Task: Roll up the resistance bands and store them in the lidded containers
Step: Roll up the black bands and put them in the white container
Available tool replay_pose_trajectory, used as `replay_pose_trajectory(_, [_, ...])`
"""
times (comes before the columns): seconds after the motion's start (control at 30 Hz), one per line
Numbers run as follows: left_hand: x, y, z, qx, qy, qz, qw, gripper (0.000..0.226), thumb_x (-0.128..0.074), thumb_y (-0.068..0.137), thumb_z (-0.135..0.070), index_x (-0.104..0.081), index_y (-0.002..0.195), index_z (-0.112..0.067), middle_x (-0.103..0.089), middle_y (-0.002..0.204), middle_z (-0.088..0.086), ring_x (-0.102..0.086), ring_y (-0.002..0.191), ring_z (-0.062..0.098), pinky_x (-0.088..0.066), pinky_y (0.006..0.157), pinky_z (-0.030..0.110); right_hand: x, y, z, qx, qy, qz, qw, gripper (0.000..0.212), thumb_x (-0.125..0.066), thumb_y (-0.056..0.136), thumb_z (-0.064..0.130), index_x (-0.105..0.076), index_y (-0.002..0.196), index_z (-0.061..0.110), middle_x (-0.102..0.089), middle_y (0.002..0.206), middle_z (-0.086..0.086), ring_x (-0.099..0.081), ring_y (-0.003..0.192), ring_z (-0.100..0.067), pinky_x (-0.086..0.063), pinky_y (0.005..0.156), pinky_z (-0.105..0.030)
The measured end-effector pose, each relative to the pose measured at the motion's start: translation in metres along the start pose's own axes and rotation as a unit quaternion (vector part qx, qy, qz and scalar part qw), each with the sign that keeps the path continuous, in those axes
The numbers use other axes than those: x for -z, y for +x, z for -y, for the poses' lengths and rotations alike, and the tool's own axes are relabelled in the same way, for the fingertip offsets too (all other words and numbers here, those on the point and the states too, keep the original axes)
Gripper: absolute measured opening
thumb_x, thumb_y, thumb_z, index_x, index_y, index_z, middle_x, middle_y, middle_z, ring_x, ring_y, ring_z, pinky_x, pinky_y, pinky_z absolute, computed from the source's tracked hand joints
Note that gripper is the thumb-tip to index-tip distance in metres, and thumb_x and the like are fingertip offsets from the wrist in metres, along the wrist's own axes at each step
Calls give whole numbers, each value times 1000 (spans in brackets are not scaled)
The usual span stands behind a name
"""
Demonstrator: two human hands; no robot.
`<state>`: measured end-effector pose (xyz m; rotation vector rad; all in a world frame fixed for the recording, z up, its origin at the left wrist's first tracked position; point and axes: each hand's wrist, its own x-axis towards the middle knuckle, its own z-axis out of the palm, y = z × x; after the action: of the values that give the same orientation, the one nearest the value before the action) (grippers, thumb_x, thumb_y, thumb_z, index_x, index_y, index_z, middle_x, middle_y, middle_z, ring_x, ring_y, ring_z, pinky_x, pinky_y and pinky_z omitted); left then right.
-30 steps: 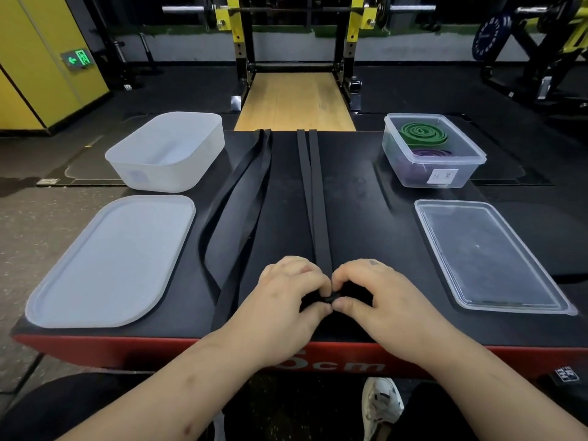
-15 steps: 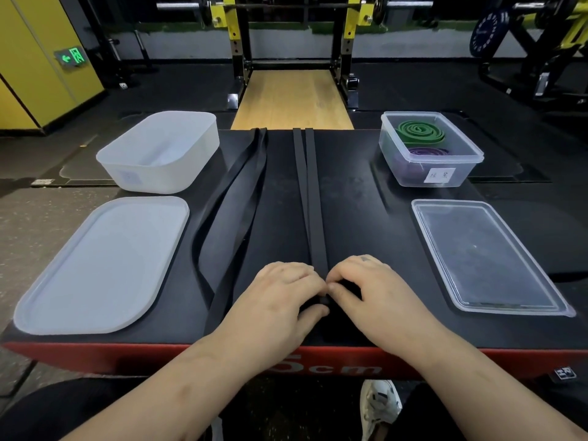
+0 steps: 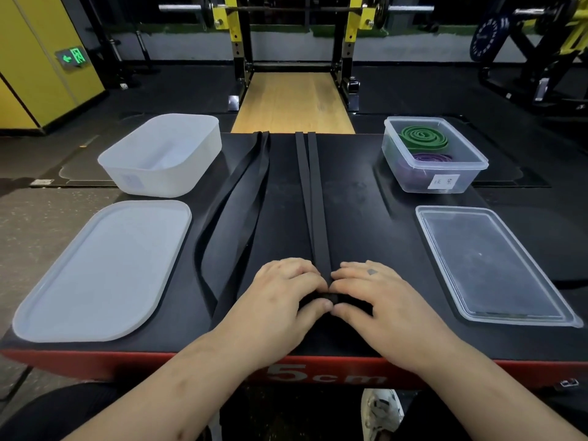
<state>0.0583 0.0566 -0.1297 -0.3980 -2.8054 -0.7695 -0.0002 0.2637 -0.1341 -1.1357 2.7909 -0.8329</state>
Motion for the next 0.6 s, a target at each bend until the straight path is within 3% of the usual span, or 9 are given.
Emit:
replay_pose_trajectory(0.1, [0, -2, 0, 6, -9, 9, 1000, 27, -63, 95, -47, -62, 120, -38, -52, 126, -27, -30, 129, -12, -6, 105, 0, -1, 1, -3, 13, 16, 5, 1000, 28, -66, 100, 36, -70, 127, 37, -55, 137, 28, -21, 133, 28, -6, 120, -12])
replay_pose_trajectory(0.3, [-7, 2, 8, 14, -12, -18, 1000, 25, -63, 95, -47, -69, 115, -34, -55, 122, -25, -30, 138, -7, -18, 119, 22, 2, 3, -3, -11, 43, -2, 999, 28, -66, 99, 34, -69, 127, 38, -53, 123, 38, -23, 122, 37, -7, 111, 1])
replay_pose_trajectory(0.4, [-6, 6, 9, 22, -23, -5, 999, 27, -60, 98, -46, -69, 120, -34, -51, 127, -25, -23, 138, -12, -14, 117, 19, 1, 2, 1, -21, 43, -11, 999, 30, -66, 98, 35, -63, 126, 46, -50, 110, 46, -27, 117, 37, -11, 109, 2])
replay_pose_trajectory(0.5, [-4, 10, 9, 31, -32, -6, 999, 26, -59, 99, -42, -70, 121, -31, -54, 127, -23, -24, 134, -14, -13, 114, 15, -1, 4, 2, -17, 21, -8, 1000, 31, -70, 96, 36, -65, 126, 45, -49, 113, 41, -22, 123, 37, -7, 109, 2])
replay_pose_trajectory(0.6, [-2, 10, 6, 37, -26, -10, 999, 28, -59, 99, -43, -63, 125, -34, -56, 126, -23, -31, 132, -13, -22, 118, 23, -1, 9, 2, -14, 24, -22, 999, 30, -70, 96, 33, -70, 126, 39, -53, 116, 35, -27, 122, 33, -16, 105, 2])
